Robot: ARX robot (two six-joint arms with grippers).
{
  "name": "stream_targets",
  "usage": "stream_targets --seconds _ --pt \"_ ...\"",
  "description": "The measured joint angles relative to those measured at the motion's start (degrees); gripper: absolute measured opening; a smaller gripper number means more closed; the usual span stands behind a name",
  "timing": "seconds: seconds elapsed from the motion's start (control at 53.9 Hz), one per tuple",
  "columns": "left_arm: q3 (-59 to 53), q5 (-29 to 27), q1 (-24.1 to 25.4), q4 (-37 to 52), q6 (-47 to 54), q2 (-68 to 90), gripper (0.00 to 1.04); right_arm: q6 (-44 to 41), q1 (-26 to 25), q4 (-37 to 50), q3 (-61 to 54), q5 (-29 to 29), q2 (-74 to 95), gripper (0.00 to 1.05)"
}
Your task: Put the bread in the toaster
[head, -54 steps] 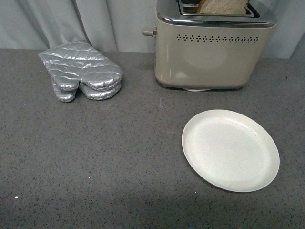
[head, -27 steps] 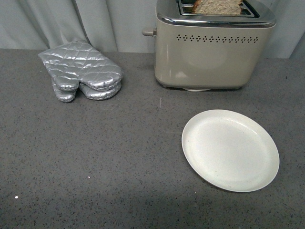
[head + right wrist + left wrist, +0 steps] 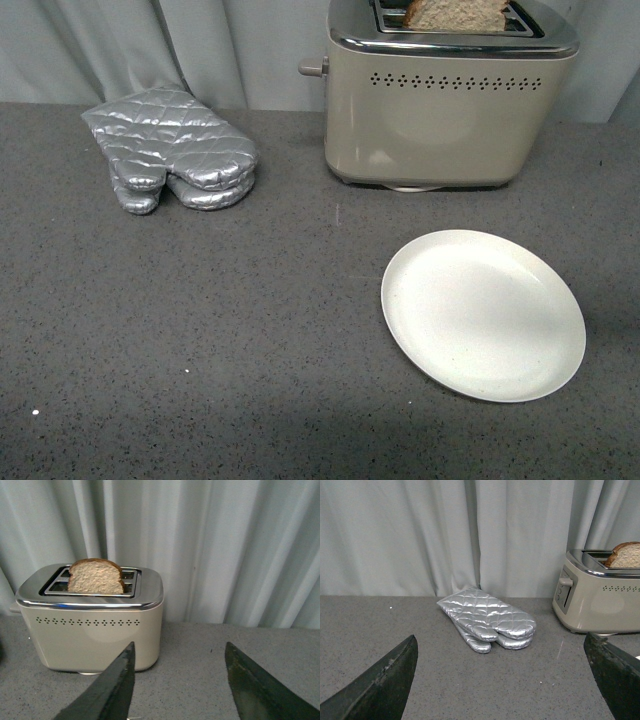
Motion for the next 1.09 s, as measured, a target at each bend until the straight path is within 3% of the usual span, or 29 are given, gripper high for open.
stream_targets --seconds 0.093,0.241,0.371,0.519,0.612,1.094 --pt "0.0 0.0 0.0 0.0 0.0 0.0 0.98 1.4 -2.1 -2.0 -3.2 -2.2 -5.1 0.27" --pt "0.0 0.0 0.0 0.0 0.0 0.0 0.98 1.8 -4.0 -5.2 -6.0 -4.3 -11.0 0.01" --pt "0.0 0.0 0.0 0.0 0.0 0.0 0.98 2.0 -5.3 -3.1 -8.9 -5.3 -12.2 0.00" --pt "0.0 0.0 0.0 0.0 0.0 0.0 0.98 2.1 -9.0 -8.1 -10.6 -10.4 -18.2 0.00" --pt "0.0 0.0 0.0 0.0 0.0 0.0 0.98 2.1 -10.9 -11.6 -11.1 -10.8 -22.6 0.00" --pt "0.0 0.0 0.0 0.0 0.0 0.0 0.98 2.1 -11.1 -28.6 -12.0 -11.1 -41.4 0.00"
